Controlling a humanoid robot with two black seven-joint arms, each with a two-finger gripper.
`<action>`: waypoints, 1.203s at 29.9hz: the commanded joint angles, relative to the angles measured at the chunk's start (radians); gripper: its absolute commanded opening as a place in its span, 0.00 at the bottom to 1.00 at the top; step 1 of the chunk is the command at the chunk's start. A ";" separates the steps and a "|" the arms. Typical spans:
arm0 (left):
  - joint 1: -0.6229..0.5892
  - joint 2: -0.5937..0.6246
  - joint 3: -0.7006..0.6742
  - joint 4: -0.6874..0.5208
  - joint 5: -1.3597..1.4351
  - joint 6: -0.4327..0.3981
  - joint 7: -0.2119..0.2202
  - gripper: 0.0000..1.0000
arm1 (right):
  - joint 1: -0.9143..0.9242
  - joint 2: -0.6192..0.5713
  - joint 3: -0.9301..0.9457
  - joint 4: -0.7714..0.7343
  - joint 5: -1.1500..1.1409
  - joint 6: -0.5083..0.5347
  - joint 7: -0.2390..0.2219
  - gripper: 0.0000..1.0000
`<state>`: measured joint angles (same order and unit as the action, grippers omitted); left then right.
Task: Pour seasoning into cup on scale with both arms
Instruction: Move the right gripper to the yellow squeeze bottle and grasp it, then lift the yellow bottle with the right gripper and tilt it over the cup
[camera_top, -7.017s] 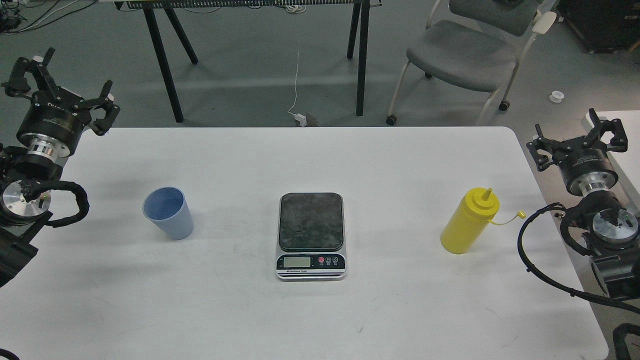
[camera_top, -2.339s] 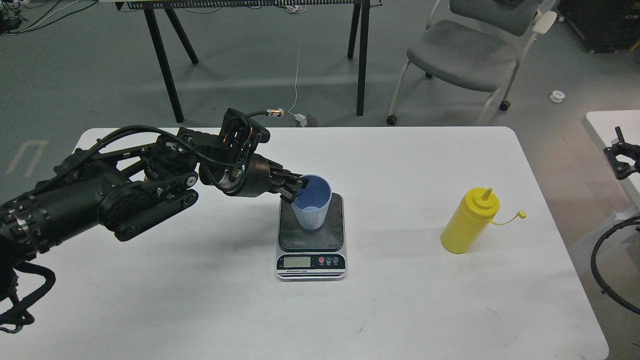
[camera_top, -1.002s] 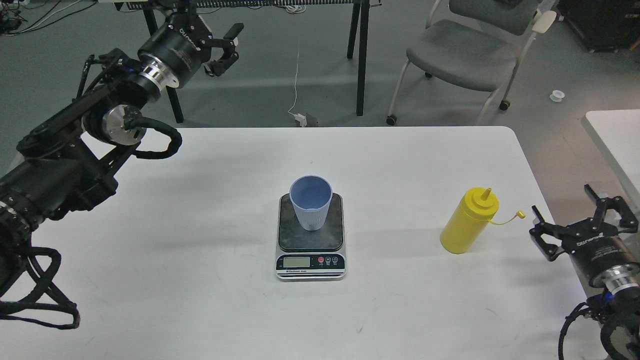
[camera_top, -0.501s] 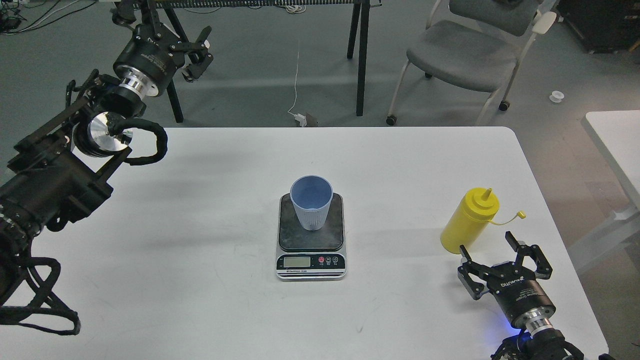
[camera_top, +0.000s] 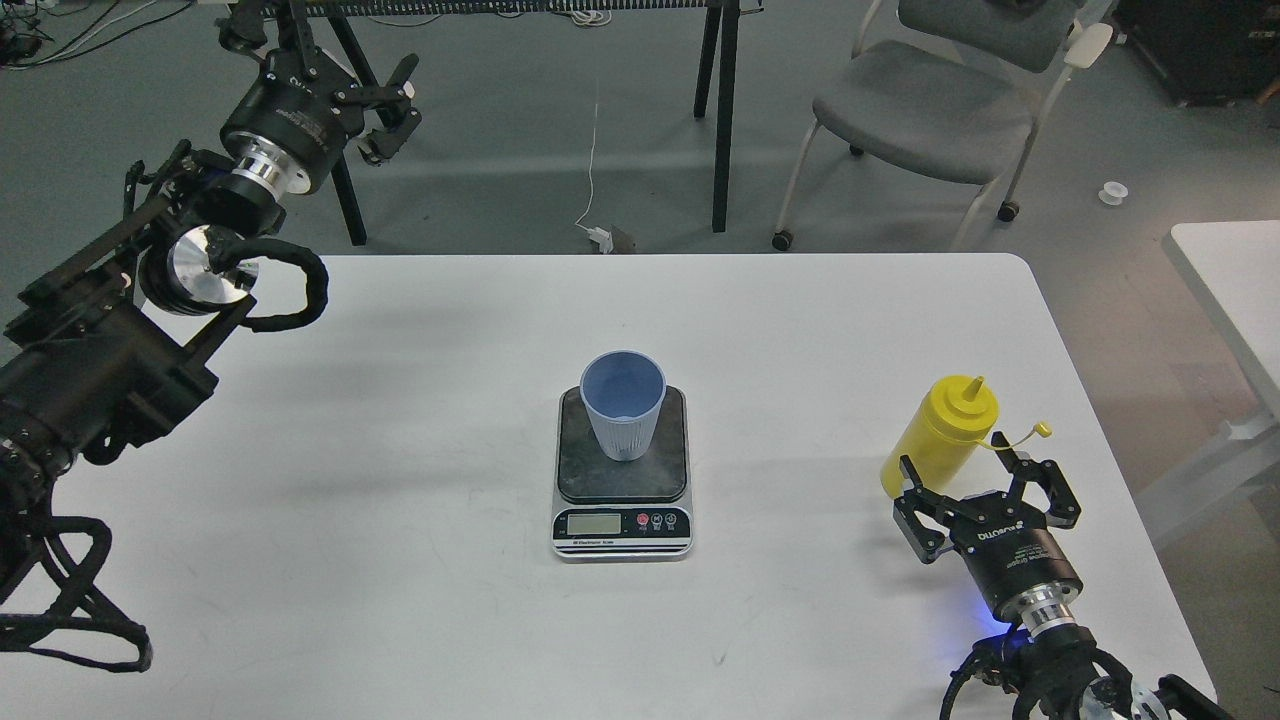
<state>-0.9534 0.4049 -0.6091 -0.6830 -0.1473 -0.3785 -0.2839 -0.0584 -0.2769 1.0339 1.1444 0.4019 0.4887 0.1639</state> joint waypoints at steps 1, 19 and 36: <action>0.007 0.015 0.000 -0.003 0.000 -0.002 0.000 0.99 | 0.020 0.013 0.002 -0.015 0.000 0.000 0.003 0.99; 0.024 0.037 0.000 -0.004 0.000 0.010 -0.008 0.99 | 0.172 0.041 0.021 -0.213 -0.020 0.000 0.016 0.73; 0.022 0.041 -0.003 -0.046 0.000 0.016 -0.011 0.99 | 0.305 -0.056 0.063 0.006 -0.246 0.000 0.068 0.39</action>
<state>-0.9296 0.4471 -0.6102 -0.7202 -0.1473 -0.3621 -0.2938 0.2070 -0.3160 1.0866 1.0912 0.2743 0.4886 0.2124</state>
